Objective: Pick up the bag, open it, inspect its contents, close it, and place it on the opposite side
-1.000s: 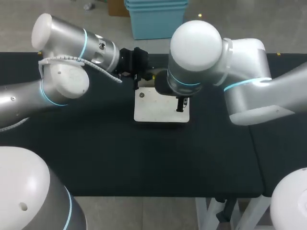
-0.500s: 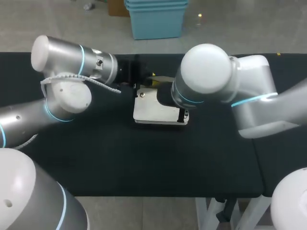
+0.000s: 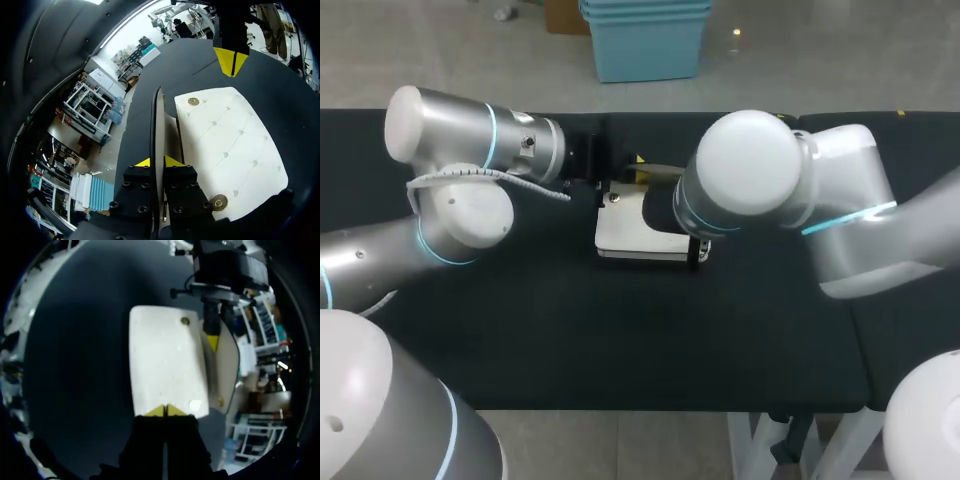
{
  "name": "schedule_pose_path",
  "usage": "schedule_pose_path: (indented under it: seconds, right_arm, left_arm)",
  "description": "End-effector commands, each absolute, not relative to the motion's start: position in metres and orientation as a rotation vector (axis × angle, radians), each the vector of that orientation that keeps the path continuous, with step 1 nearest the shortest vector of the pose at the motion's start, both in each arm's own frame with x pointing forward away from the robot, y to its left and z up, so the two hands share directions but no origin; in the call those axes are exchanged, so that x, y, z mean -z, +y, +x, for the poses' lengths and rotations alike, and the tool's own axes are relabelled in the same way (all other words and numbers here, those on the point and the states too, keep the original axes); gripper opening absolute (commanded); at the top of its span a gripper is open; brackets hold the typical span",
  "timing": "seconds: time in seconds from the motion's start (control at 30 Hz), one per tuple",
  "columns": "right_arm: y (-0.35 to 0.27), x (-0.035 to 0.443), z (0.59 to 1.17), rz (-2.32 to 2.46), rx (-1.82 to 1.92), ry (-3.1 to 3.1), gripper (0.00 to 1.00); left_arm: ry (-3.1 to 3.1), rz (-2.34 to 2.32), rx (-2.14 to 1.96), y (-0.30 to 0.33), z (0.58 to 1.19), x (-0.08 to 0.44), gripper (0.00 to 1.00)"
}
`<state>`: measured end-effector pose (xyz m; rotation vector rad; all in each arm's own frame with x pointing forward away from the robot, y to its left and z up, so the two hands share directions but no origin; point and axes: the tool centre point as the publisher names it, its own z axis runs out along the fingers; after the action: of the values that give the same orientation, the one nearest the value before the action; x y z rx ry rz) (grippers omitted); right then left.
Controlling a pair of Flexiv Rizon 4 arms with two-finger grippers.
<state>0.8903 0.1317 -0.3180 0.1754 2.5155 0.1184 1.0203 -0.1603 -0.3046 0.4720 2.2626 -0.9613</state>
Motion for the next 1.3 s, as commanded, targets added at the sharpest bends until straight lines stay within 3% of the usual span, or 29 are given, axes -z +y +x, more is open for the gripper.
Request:
schedule_pose_path:
  seconds: [0.03, 0.23, 0.27, 0.3, 0.4, 0.53, 1.3]
  right_arm:
    - [0.145, 0.340, 0.882, 0.193, -0.093, 2.460, 0.00]
    - [0.149, 0.348, 0.871, 0.228, -0.057, 2.436, 0.00]
    - [0.149, 0.348, 0.870, 0.230, -0.054, 2.432, 0.05]
    - [0.150, 0.349, 0.869, 0.229, -0.051, 2.430, 0.21]
    - [0.150, 0.351, 0.866, 0.222, -0.050, 2.423, 0.32]
    - [0.148, 0.353, 0.864, 0.223, -0.053, 2.405, 0.40]
    - [0.143, 0.371, 0.891, 0.261, -0.089, 2.360, 0.35]
  left_arm:
    - [2.195, 0.443, 0.949, -0.159, 1.017, 0.319, 0.00]
    - [2.188, 0.444, 0.921, -0.158, 1.022, 0.325, 0.00]
    - [2.190, 0.443, 0.920, -0.158, 1.023, 0.326, 0.00]
    - [2.195, 0.442, 0.923, -0.158, 1.024, 0.327, 0.00]
    - [2.200, 0.443, 0.926, -0.158, 1.025, 0.328, 0.00]
    - [2.210, 0.463, 0.933, -0.159, 1.026, 0.327, 0.00]
    - [2.243, 0.571, 0.925, -0.163, 1.017, 0.330, 0.00]
